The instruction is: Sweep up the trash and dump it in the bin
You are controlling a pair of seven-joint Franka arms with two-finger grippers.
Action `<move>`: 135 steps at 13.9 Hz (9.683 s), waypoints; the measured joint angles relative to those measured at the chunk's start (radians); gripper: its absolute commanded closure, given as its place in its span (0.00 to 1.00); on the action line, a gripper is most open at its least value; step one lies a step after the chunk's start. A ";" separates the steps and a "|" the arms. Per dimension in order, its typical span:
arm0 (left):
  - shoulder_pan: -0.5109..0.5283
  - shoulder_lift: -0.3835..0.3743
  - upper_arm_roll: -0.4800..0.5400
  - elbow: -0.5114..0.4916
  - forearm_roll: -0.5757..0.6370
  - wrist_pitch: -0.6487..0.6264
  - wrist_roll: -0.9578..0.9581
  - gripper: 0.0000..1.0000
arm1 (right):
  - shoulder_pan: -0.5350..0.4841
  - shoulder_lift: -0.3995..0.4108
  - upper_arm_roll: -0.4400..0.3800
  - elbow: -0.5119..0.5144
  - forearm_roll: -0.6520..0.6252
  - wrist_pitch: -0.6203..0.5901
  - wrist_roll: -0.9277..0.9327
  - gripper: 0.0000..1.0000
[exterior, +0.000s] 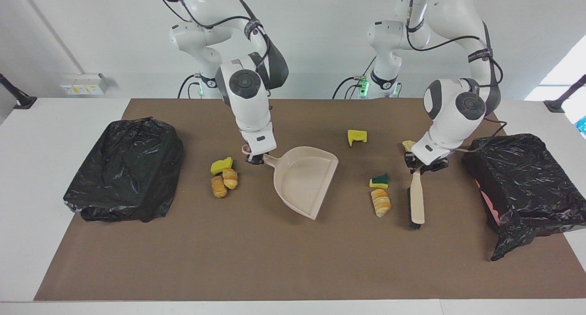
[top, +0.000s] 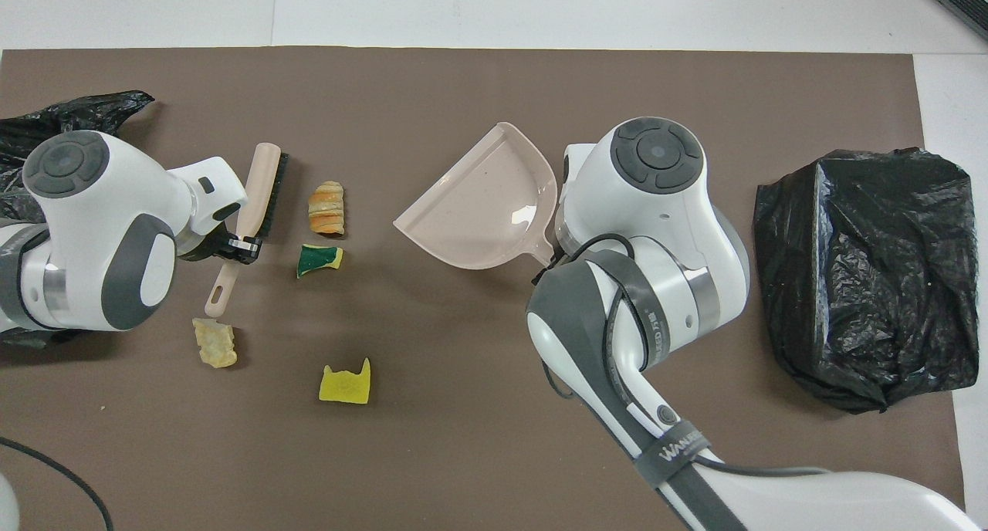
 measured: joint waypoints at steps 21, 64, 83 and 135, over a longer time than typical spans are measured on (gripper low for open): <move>-0.423 -0.124 -0.029 -0.163 -0.147 -0.046 -0.218 1.00 | 0.136 0.073 0.008 -0.013 -0.139 0.032 -0.040 1.00; -0.516 -0.257 -0.025 -0.341 -0.264 0.056 -0.708 1.00 | 0.131 0.073 0.007 -0.022 -0.138 0.038 -0.035 1.00; -0.614 -0.354 -0.017 -0.319 -0.264 -0.358 -1.531 1.00 | 0.112 0.049 0.005 -0.064 -0.137 0.042 -0.229 1.00; -0.480 -0.245 -0.030 -0.168 -0.288 -0.136 -0.824 1.00 | -0.259 -0.147 -0.007 0.006 -0.122 -0.130 -0.305 1.00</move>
